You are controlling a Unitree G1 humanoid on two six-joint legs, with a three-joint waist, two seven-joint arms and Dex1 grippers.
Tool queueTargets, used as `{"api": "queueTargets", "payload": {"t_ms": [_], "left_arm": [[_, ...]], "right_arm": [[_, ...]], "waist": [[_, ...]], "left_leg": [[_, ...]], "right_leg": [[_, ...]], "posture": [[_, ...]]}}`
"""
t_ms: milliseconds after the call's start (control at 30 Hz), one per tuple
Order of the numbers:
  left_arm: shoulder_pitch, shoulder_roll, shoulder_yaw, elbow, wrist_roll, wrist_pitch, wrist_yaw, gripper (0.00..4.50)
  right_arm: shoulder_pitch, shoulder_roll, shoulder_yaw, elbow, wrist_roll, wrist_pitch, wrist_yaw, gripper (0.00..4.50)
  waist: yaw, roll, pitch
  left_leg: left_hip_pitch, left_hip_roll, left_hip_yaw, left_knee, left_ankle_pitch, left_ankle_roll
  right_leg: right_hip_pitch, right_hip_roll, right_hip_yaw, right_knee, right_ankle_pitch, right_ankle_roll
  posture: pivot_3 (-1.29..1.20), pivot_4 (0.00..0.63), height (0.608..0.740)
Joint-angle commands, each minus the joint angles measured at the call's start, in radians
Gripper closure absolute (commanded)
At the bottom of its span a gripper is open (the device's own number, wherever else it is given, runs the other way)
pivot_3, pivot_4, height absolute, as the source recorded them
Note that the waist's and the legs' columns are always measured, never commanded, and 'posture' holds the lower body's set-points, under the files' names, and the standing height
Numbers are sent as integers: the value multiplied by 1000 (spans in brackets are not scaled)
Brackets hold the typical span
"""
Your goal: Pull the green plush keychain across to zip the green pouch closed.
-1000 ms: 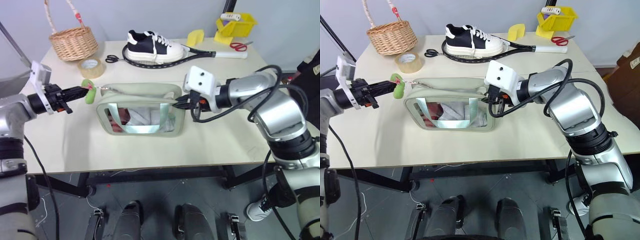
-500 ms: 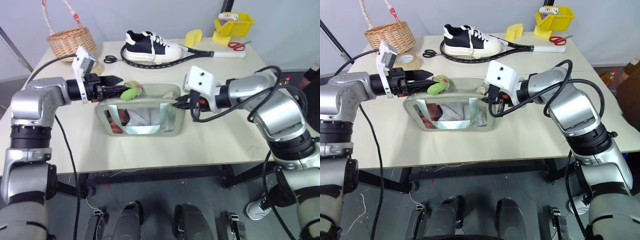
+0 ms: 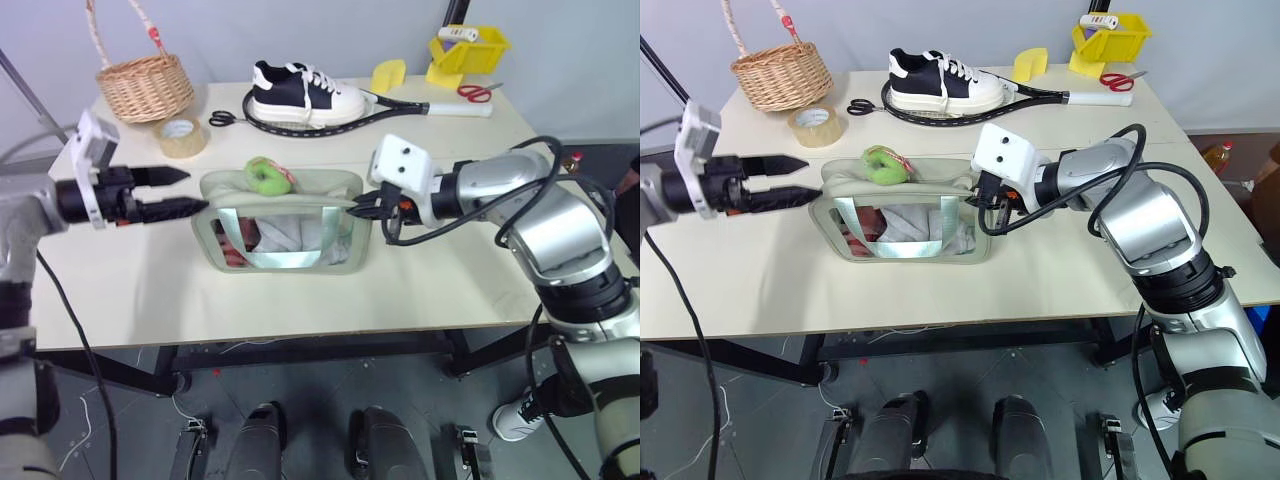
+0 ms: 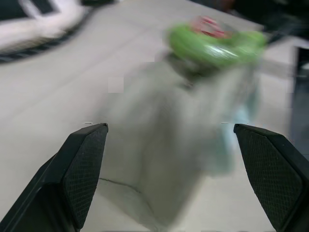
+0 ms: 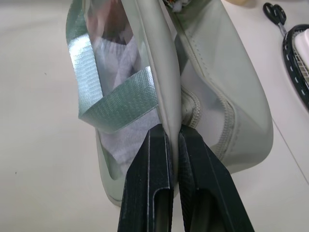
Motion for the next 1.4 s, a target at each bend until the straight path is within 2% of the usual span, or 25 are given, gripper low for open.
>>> {"api": "queueTargets", "payload": {"t_ms": [33, 167, 300, 333, 367, 467, 567, 667, 933, 1000, 1067, 1233, 1267, 1400], "left_arm": [[35, 2, 9, -58, 9, -48, 5, 43], [22, -39, -27, -17, 76, -127, 60, 1789], [11, -51, -39, -2, 90, -157, 59, 3815], [9, -53, -40, 0, 91, -161, 59, 4438], [10, -55, -42, -1, 94, -163, 60, 4480], [13, -60, -46, -5, 111, -171, 81, 4500], [15, -67, -48, -17, 111, -169, 87, 4500], [18, -74, -48, -29, 108, -158, 92, 4500], [39, -82, -35, -59, 104, -152, 107, 4500], [44, -81, -31, -66, 103, -151, 112, 4500], [49, -79, -27, -72, 102, -151, 116, 4500], [56, -76, -21, -78, 100, -149, 121, 4500], [56, -75, -21, -77, 101, -151, 122, 4500], [54, -75, -22, -64, 106, -159, 121, 4500]], "right_arm": [[-10, -7, -20, -16, 0, -20, 0, 4500], [-24, -5, -20, -15, 1, -21, 2, 4500], [-30, -5, -27, -21, 7, -16, 5, 4500], [-28, -7, -29, -24, 9, -18, 8, 4500], [-23, -14, -30, -30, 12, -21, 16, 4500], [-14, -19, -83, -70, 96, 4, 69, 3433], [-72, 27, -189, -49, 217, 46, 83, 1791], [-148, 79, -178, 20, 211, 12, 52, 268], [-300, 314, 19, 311, 36, -98, -72, 268], [-317, 339, 49, 369, 1, -116, -80, 797], [-329, 349, 48, 394, -9, -120, -78, 1608], [-332, 328, 13, 381, 9, -104, -52, 4231], [-325, 317, 9, 373, 10, -103, -45, 4407], [-306, 269, -34, 349, 32, -59, -28, 4407]], "waist": [[2, 0, 0], [4, 0, 0], [2, 0, 0], [2, 0, 0], [3, 0, 0], [3, 0, 0], [3, 0, 0], [3, 0, 0], [3, 0, 0], [4, 0, 0], [5, 0, 0], [3, 0, 0], [4, 0, 0], [3, 0, 0]], "left_leg": [[0, 0, 0, 0, 0, 0], [0, 0, 0, 1, 0, 0], [0, 0, 0, 1, 0, 0], [0, 0, 0, 1, 0, 0], [0, 0, 0, 1, 0, 0], [0, 0, 0, 1, 0, 0], [0, 0, 0, 1, 0, 0], [0, 0, 0, 1, 0, 0], [0, 0, 0, 1, 0, 0], [0, 0, 0, 1, 0, 0], [0, 0, 0, 1, 0, 0], [0, 0, 0, 1, 0, 0], [0, 0, 0, 1, 0, 0], [0, 0, 0, 1, 0, 0]], "right_leg": [[0, 0, 0, 0, 0, 0], [0, 0, 0, 0, 0, 0], [0, 0, 0, 0, 0, 0], [0, 0, 0, 0, 0, 0], [0, 0, 0, 0, 0, 0], [0, 0, 0, 0, 0, 0], [1, 0, 0, 0, 0, 0], [1, 0, 0, 0, 0, 0], [0, 0, 0, 0, 0, 0], [0, 0, 0, 0, 0, 0], [0, 0, 0, 0, 0, 0], [0, 0, 0, 0, 0, 0], [1, 0, 0, 0, 0, 0], [1, 0, 0, 0, 0, 0]], "posture": [[0, 150, 740], [0, 150, 740], [0, 150, 740], [0, 150, 740], [0, 150, 740], [0, 150, 740], [0, 150, 740], [0, 150, 740], [0, 150, 740], [0, 150, 740], [0, 150, 740], [0, 150, 740], [0, 150, 740], [0, 150, 740]]}}
